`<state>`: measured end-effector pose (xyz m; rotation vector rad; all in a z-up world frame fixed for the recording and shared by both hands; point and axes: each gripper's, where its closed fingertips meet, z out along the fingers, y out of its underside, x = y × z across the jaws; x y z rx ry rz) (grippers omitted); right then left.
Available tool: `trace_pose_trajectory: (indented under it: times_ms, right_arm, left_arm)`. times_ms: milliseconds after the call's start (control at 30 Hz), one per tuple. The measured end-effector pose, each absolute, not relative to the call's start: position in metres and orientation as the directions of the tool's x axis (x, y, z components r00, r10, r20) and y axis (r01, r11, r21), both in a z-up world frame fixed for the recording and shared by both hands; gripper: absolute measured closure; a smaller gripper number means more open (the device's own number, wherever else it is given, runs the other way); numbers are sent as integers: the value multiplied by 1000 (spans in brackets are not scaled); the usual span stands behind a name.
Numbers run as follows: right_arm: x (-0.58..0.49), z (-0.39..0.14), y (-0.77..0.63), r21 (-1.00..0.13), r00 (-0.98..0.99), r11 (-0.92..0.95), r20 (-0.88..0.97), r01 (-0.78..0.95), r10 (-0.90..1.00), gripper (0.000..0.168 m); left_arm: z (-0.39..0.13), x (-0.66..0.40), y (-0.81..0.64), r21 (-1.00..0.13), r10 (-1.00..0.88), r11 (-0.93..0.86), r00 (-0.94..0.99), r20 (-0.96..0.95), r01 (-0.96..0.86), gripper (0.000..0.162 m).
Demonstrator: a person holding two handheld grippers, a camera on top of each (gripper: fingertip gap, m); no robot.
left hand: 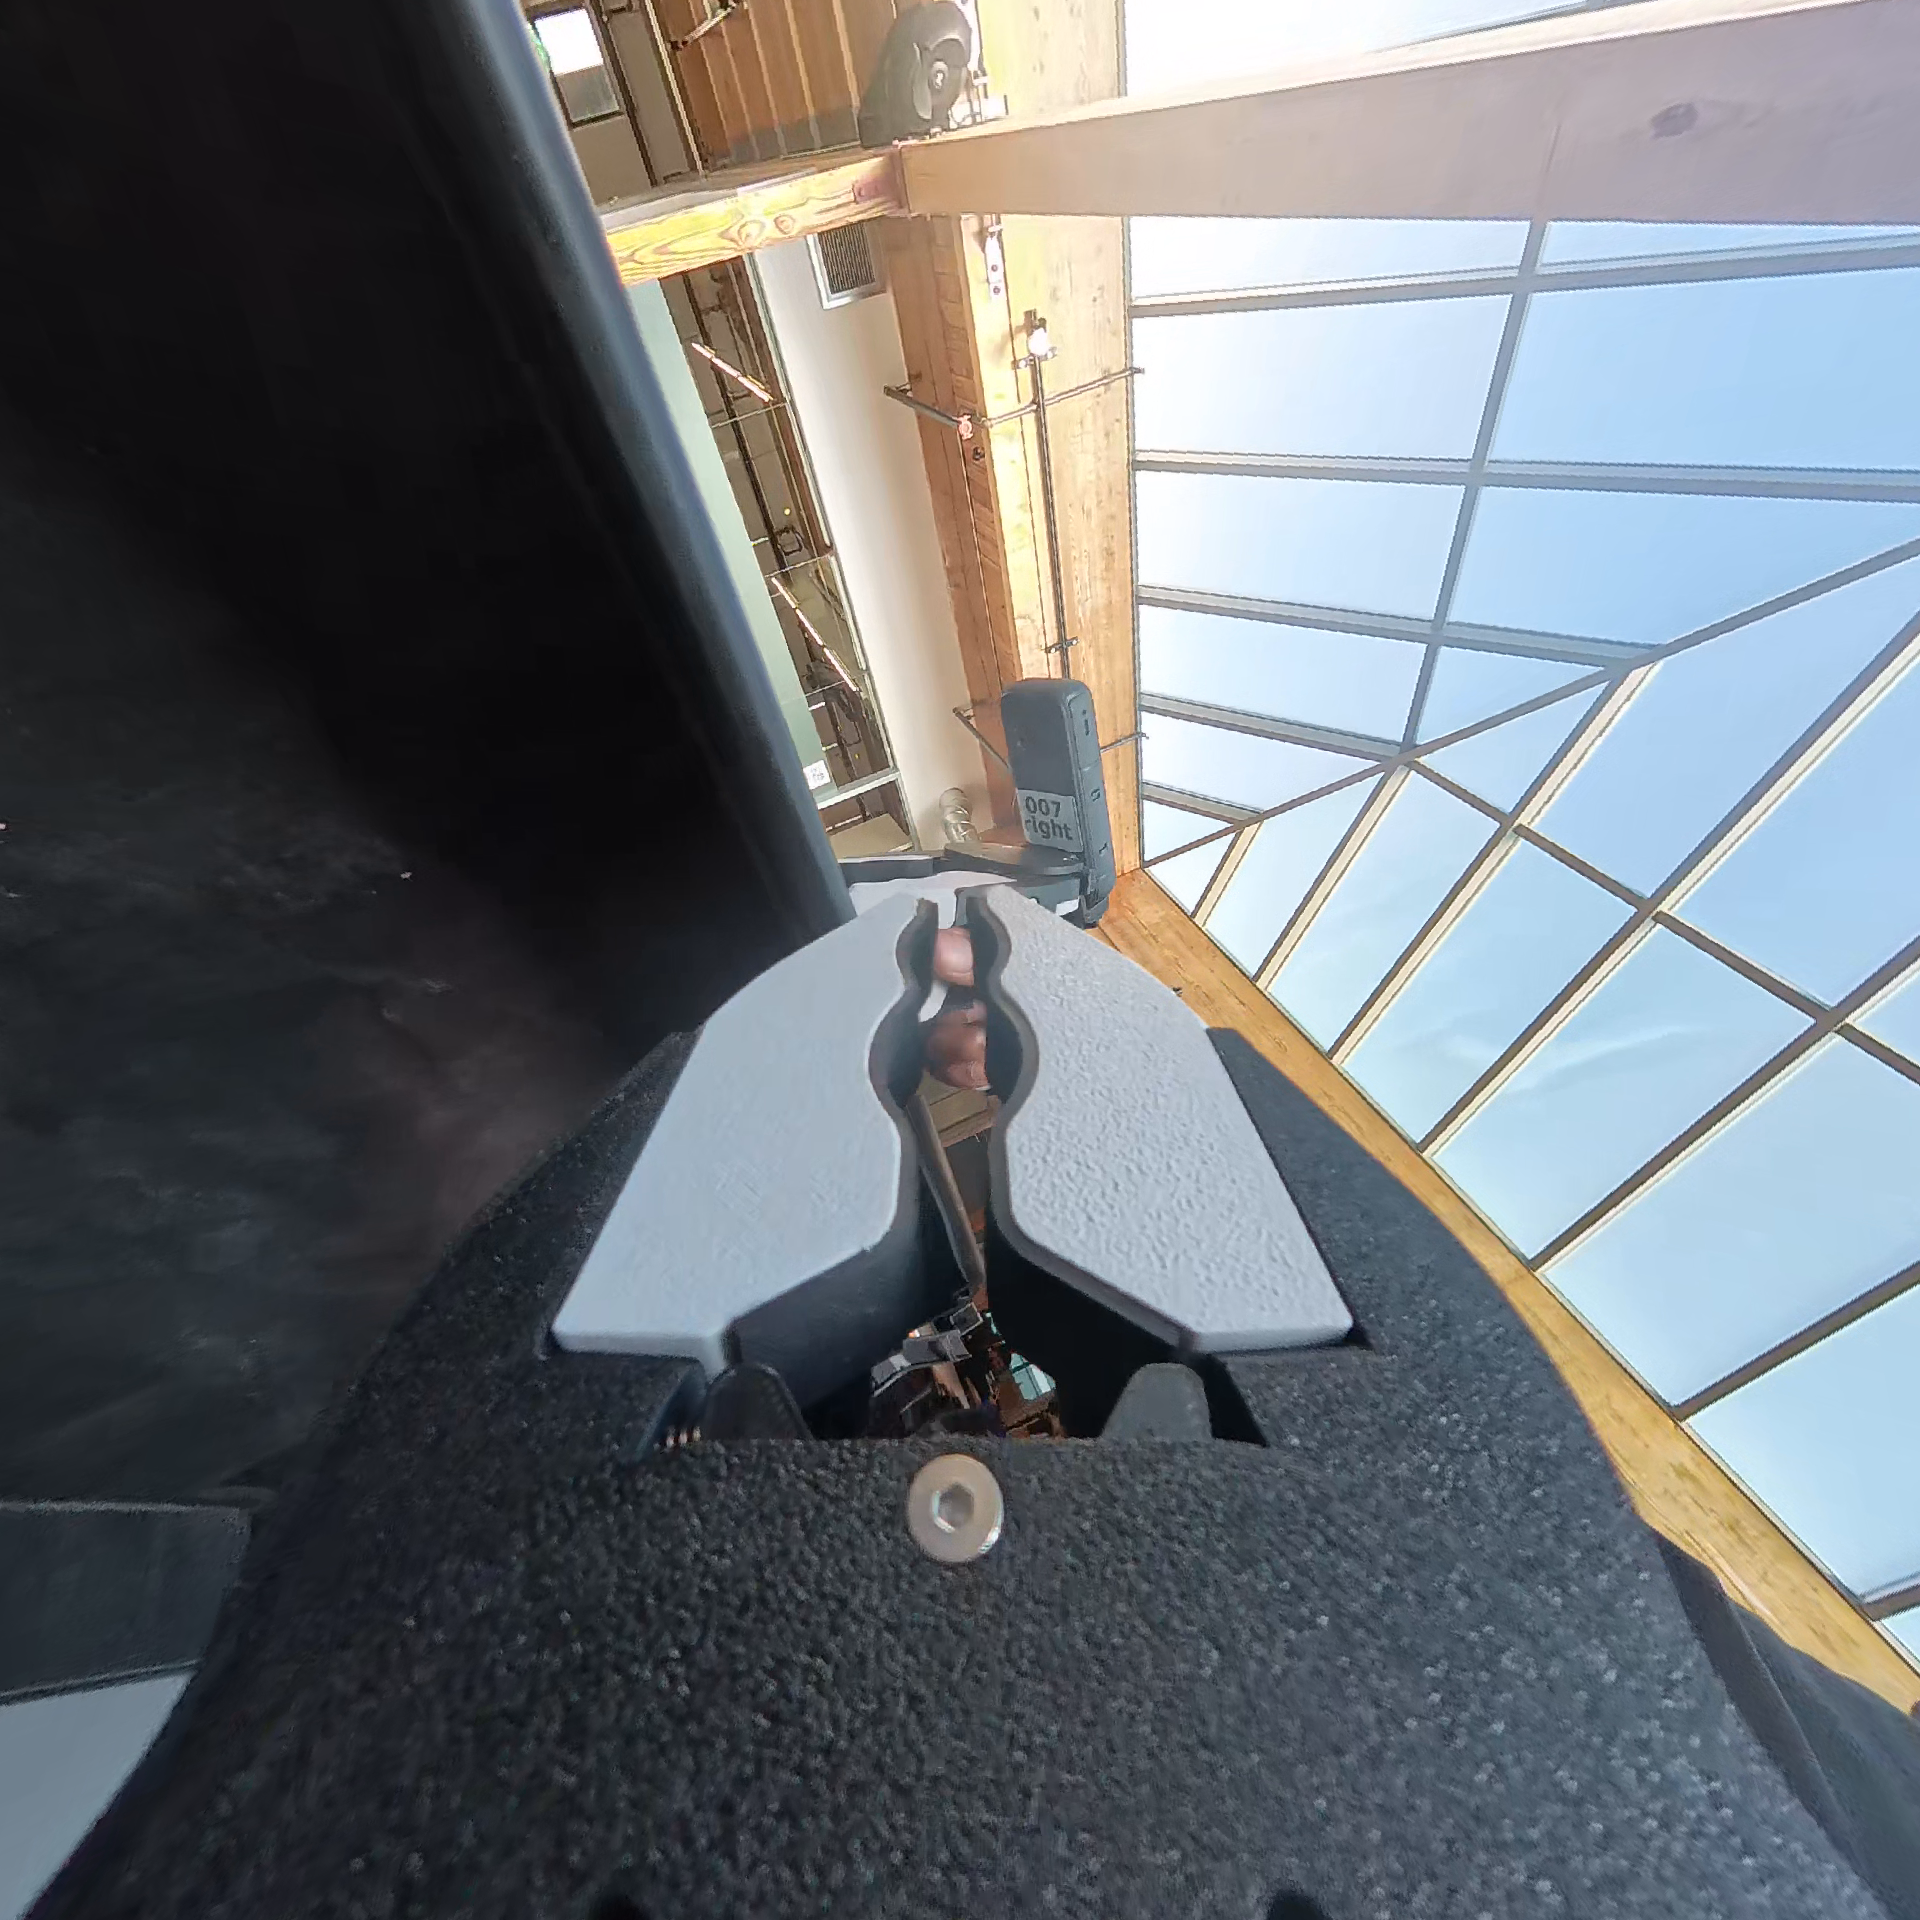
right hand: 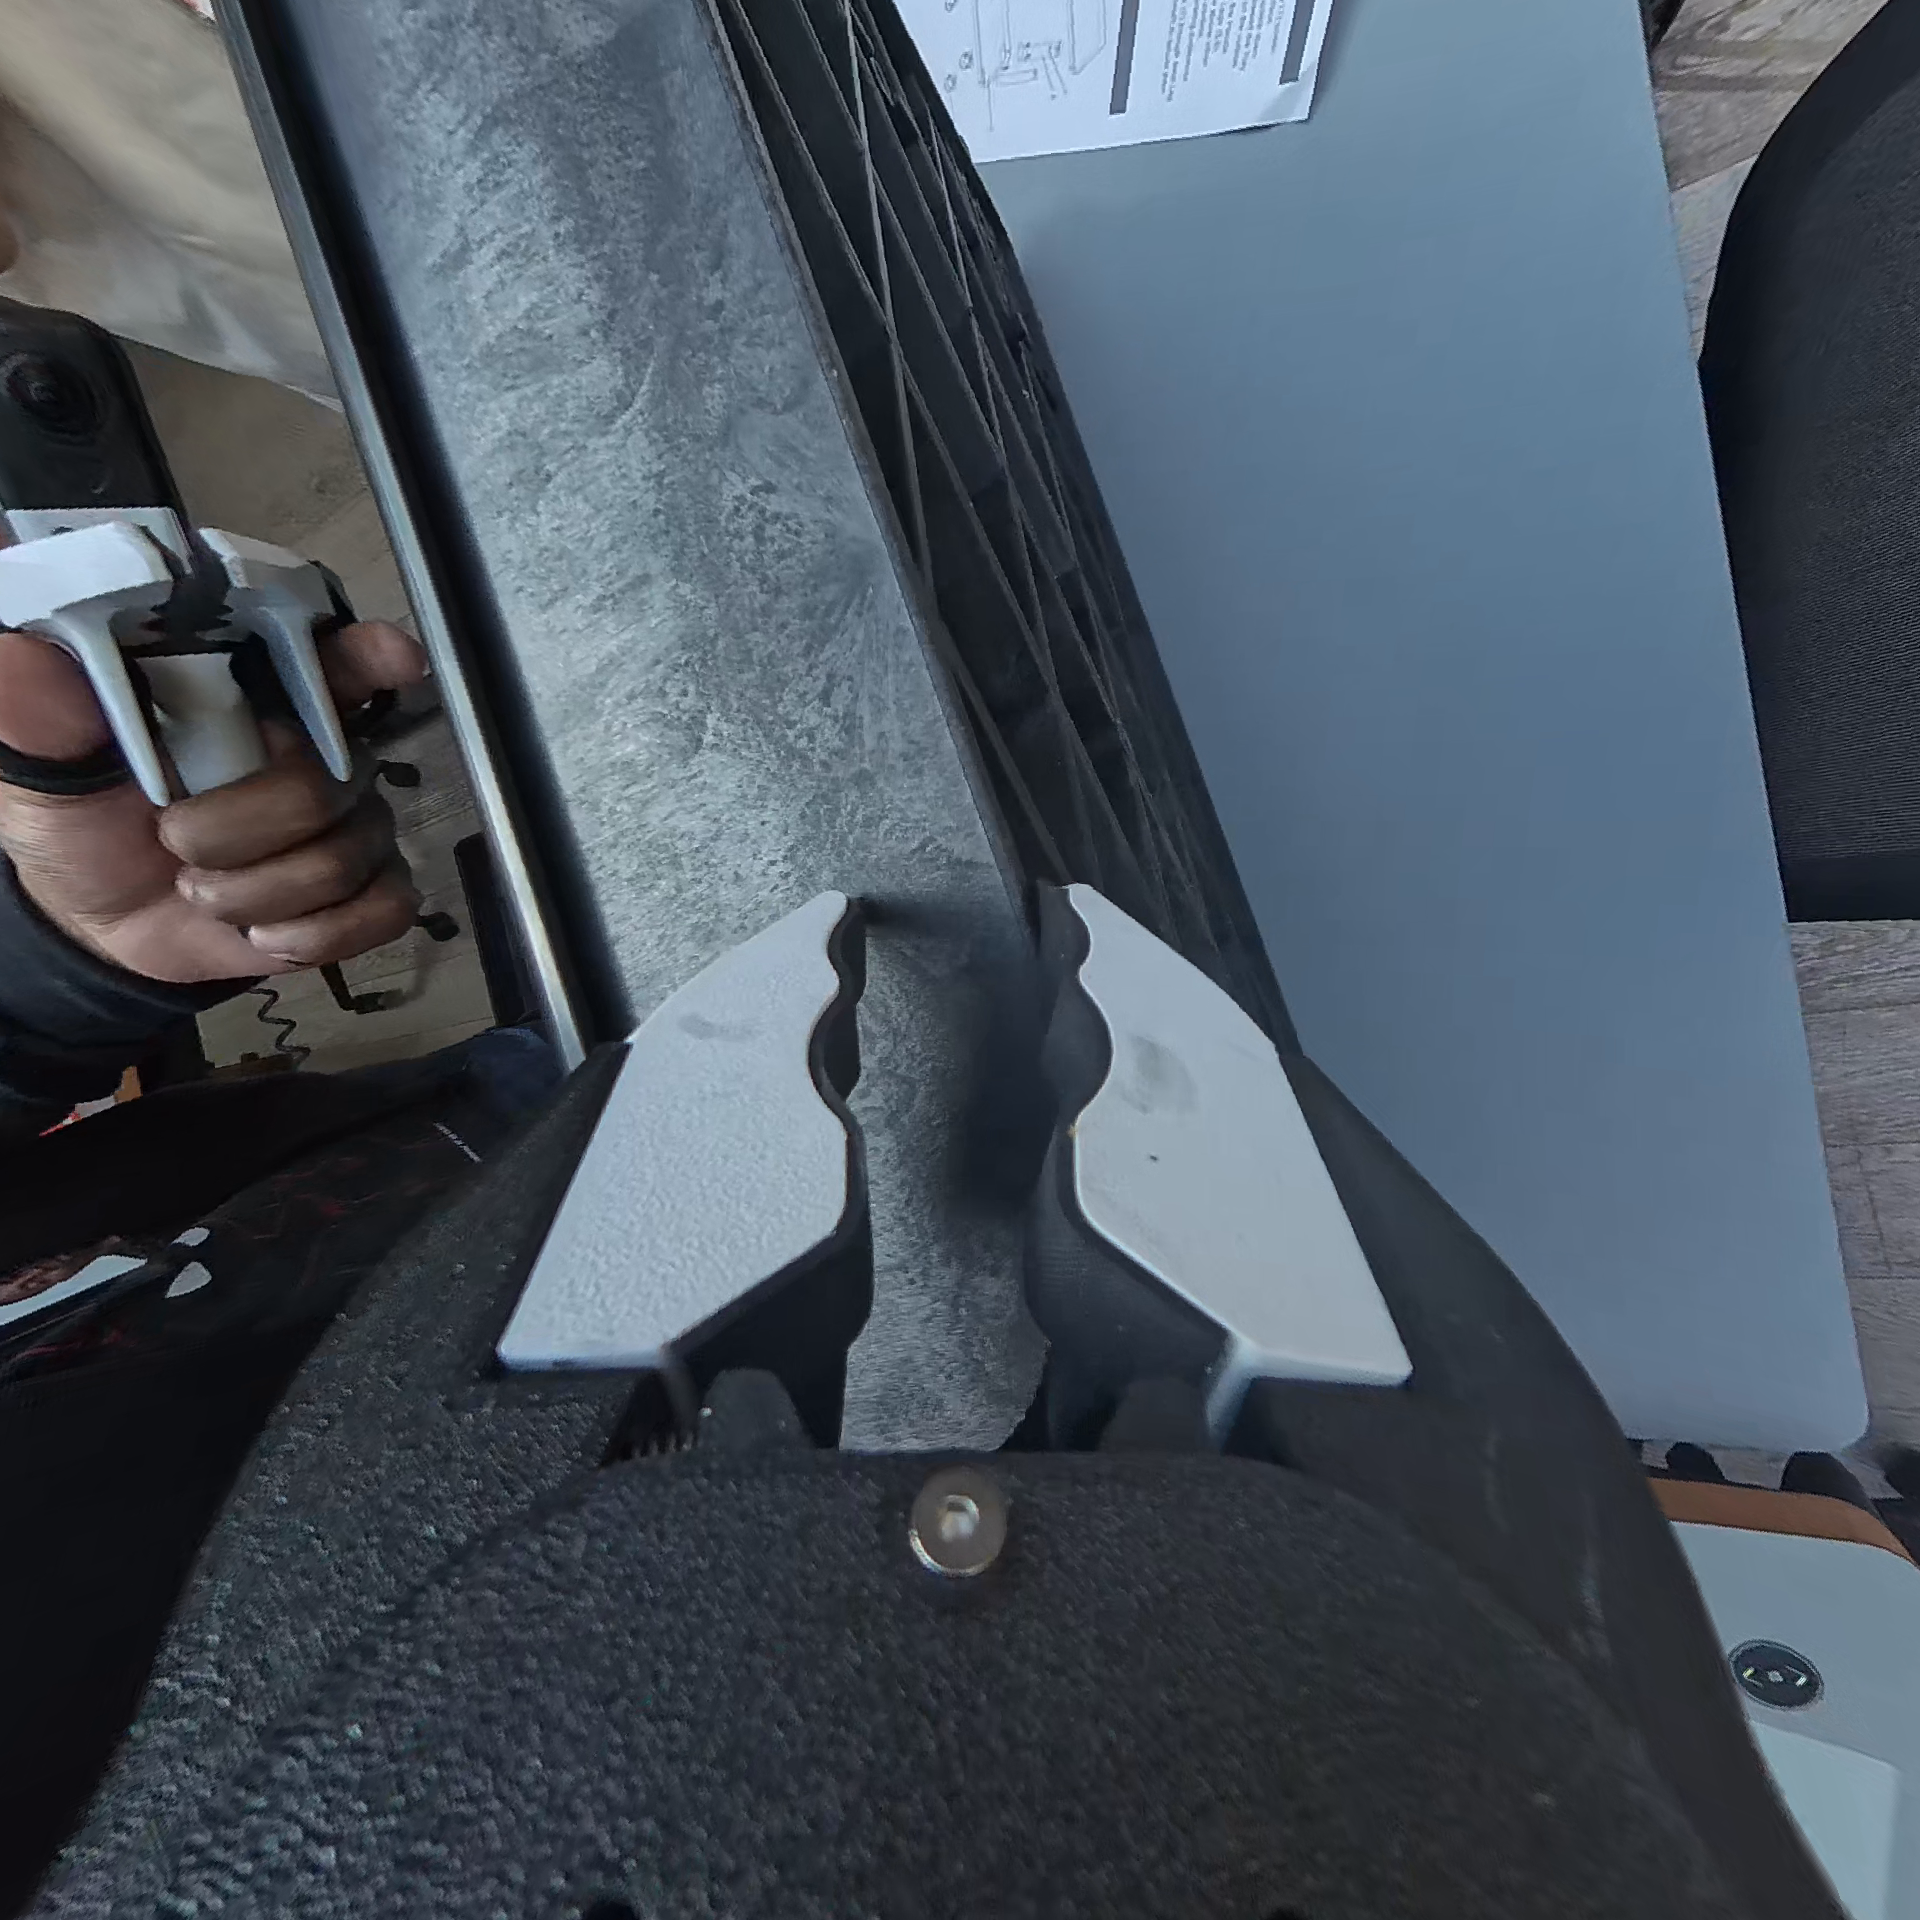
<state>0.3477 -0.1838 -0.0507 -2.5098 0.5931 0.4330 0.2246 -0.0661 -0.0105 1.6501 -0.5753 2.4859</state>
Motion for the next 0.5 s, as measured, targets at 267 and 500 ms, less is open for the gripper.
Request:
trace_pose_trajectory:
  times_ms: [267, 500]
  right_arm:
    - [345, -7, -186, -633, 938, -710, -76, -307, -337, 128]
    - [255, 16, -225, -795, 931, -594, 118, -119, -345, 124]
  left_arm:
    - [-38, 199, -71, -263, -133, -908, -371, 919, -326, 149]
    - [-55, 184, -61, -258, -144, -908, -334, 932, -331, 147]
